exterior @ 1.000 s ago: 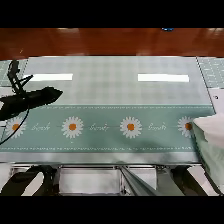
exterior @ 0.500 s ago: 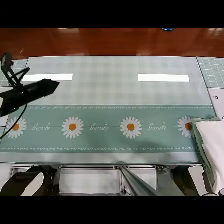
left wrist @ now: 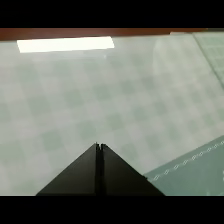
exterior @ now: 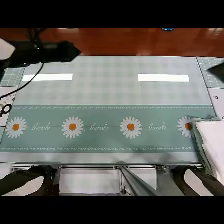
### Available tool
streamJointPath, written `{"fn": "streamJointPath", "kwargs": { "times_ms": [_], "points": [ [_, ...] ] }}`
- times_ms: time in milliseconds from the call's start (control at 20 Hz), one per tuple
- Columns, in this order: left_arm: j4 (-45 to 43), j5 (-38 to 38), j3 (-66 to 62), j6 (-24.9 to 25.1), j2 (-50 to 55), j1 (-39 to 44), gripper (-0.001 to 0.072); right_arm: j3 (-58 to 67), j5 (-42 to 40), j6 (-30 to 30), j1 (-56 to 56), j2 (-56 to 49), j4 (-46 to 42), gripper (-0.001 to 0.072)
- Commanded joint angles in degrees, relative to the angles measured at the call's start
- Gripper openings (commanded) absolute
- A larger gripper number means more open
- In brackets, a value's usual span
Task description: Fold the shirts.
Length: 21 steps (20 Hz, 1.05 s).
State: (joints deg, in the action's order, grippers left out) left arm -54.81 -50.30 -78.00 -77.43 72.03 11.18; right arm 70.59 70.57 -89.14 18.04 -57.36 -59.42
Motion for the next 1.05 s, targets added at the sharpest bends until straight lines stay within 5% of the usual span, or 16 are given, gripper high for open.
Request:
{"fn": "streamJointPath", "kwargs": {
  "times_ms": [0, 100, 250, 1000],
  "points": [
    [-18.49, -10.69, -2.40, -14.53, 5.75, 2.75, 0.0024, 1.01, 0.52, -8.07, -25.99, -10.69, -30.10, 0.0027],
    [-17.64, -11.93, 1.81, -18.29, 6.03, 2.36, 0.0024, 1.01, 2.91, -11.17, -28.96, -16.26, -33.55, 0.0026],
    [-17.00, -11.89, 3.50, -18.27, 6.23, 3.30, 0.0025, 1.01, 1.42, -11.15, -28.98, -19.23, -28.20, 0.0027],
    [-17.00, -13.22, 3.48, -18.29, 6.29, 3.43, 0.0025, 1.01, -0.68, -11.10, -28.81, -18.95, -28.15, 0.0027]
  ]
}}
